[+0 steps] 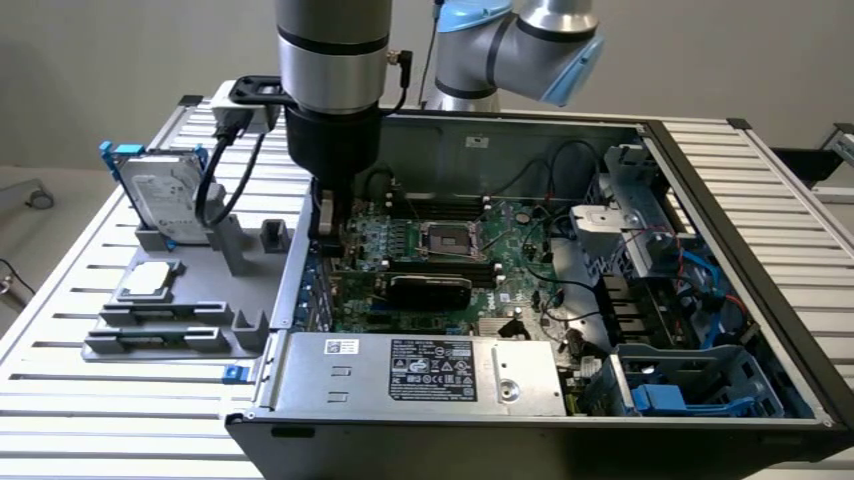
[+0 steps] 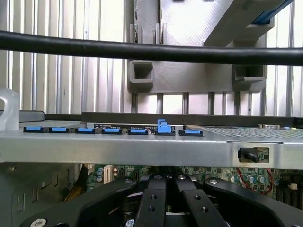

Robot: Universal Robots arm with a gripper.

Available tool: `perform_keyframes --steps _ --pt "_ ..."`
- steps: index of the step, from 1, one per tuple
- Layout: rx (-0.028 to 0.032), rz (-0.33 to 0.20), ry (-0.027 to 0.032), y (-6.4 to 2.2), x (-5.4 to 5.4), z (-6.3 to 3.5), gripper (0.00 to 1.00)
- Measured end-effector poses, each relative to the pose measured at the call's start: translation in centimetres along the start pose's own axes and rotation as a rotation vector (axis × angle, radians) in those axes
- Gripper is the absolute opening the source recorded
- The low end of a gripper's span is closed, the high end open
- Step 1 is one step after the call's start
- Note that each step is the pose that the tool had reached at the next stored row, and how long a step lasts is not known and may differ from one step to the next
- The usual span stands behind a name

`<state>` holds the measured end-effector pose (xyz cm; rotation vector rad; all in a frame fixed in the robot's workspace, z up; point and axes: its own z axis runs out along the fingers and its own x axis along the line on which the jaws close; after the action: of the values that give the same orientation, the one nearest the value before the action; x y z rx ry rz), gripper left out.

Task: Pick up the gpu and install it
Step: 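Press down on the gpu until it lock into place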

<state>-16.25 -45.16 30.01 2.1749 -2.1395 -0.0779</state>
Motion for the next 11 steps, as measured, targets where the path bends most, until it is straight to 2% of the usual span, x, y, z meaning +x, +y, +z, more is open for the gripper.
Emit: perform_keyframes --steps 11 --pt "0.0006 0.0 0.001 -0.11 0.0 -0.23 0.11"
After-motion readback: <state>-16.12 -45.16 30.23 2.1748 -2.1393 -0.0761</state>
